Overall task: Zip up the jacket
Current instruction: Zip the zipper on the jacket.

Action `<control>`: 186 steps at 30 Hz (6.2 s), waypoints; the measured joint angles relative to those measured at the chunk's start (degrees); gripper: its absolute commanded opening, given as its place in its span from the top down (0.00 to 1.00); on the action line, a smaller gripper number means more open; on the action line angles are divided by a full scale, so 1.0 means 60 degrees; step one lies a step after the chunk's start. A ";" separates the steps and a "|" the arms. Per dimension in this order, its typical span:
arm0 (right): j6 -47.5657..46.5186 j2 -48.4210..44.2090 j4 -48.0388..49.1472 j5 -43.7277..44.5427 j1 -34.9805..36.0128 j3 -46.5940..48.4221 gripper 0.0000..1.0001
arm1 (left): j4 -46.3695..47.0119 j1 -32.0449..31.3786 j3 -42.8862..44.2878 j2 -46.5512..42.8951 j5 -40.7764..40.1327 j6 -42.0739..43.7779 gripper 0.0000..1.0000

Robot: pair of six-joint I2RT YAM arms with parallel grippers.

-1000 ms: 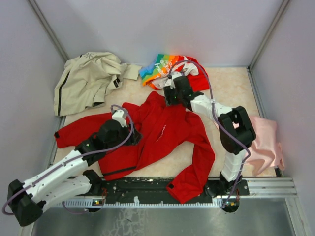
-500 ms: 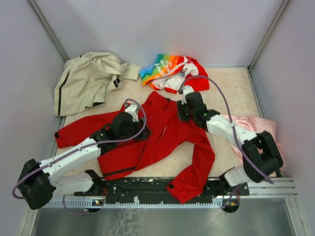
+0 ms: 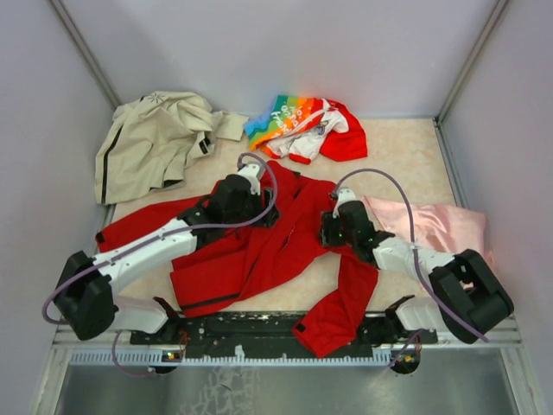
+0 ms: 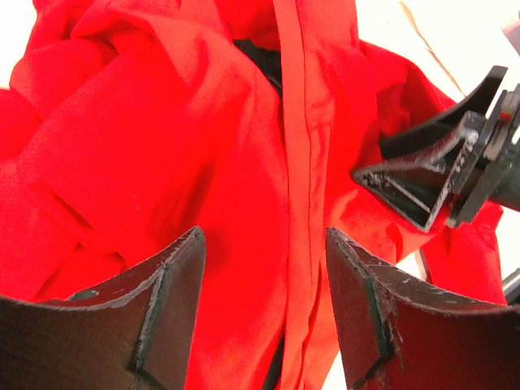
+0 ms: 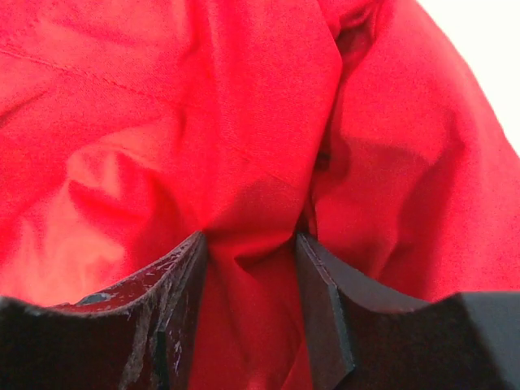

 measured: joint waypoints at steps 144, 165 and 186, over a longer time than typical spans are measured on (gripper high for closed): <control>0.0291 -0.2288 0.1749 -0.0459 -0.0251 -0.1264 0.38 | 0.1701 -0.0361 0.1464 0.4554 0.1632 0.1698 0.85; 0.2167 0.2419 -0.0015 -0.0084 -0.0452 0.2903 0.34 | 0.4794 -0.2572 -0.0364 0.4805 -0.2750 0.2834 0.86; 0.2772 0.2823 0.3402 -0.1045 -0.1151 0.0226 1.00 | 0.4350 -0.3730 0.0018 0.4885 -0.4594 0.3526 0.63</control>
